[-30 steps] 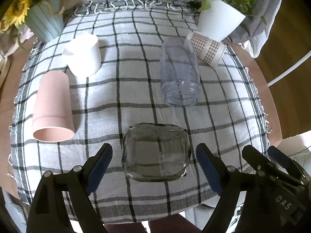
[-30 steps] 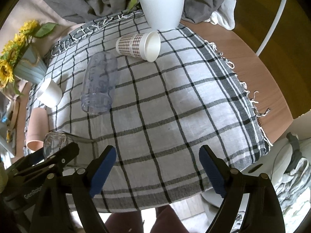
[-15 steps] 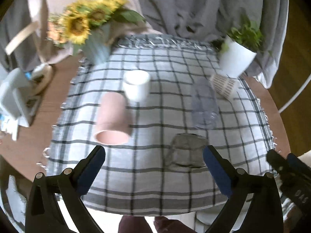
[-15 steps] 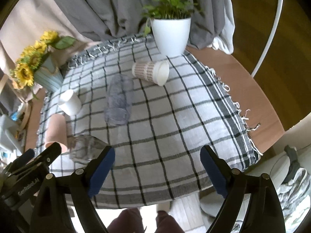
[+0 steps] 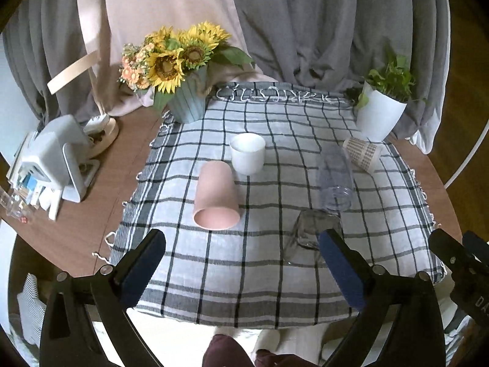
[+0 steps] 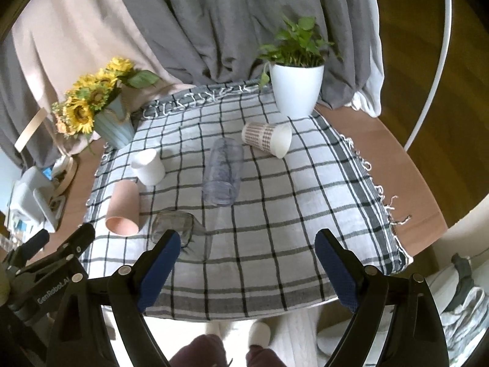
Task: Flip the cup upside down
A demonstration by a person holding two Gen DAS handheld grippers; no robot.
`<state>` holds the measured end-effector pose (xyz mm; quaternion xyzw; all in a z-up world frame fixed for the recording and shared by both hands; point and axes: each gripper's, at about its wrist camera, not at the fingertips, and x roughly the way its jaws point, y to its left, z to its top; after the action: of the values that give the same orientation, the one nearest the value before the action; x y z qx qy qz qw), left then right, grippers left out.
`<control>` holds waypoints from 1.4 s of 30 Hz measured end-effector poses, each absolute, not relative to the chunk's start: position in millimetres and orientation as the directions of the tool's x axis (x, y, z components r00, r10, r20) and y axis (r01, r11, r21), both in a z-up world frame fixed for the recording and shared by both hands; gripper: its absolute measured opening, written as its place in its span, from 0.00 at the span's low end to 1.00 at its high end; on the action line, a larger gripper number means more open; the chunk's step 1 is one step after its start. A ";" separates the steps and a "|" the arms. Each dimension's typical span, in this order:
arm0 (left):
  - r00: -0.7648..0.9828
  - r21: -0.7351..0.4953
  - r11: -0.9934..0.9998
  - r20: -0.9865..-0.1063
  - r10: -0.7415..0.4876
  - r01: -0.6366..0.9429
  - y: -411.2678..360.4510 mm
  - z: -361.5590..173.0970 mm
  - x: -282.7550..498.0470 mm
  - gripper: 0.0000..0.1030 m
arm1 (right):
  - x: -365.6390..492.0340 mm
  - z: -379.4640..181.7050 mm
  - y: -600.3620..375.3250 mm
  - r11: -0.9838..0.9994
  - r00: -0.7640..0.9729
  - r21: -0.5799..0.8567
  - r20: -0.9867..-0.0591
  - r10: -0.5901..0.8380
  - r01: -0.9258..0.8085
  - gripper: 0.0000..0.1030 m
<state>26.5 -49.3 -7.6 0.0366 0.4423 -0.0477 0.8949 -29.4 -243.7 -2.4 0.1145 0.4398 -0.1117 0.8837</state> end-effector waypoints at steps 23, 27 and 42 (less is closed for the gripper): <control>0.633 0.042 0.989 -0.772 -0.058 0.142 -50.2 4.5 6.5 1.00 | -38.1 1.4 -232.2 0.962 0.604 0.084 -0.791 -0.095 0.261 0.87; 0.632 0.041 0.989 -0.773 -0.058 0.141 -50.2 4.7 6.6 1.00 | -38.2 1.2 -232.4 0.961 0.602 0.085 -0.793 -0.095 0.262 0.87; 0.632 0.039 0.989 -0.773 -0.061 0.144 -49.4 4.6 5.8 1.00 | -38.9 1.3 -234.6 0.962 0.602 0.081 -0.793 -0.097 0.262 0.87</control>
<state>5.8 -49.4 4.6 0.0486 0.4254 -0.0568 0.9019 -38.9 -234.6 1.3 0.0950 0.4345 -0.1009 0.8899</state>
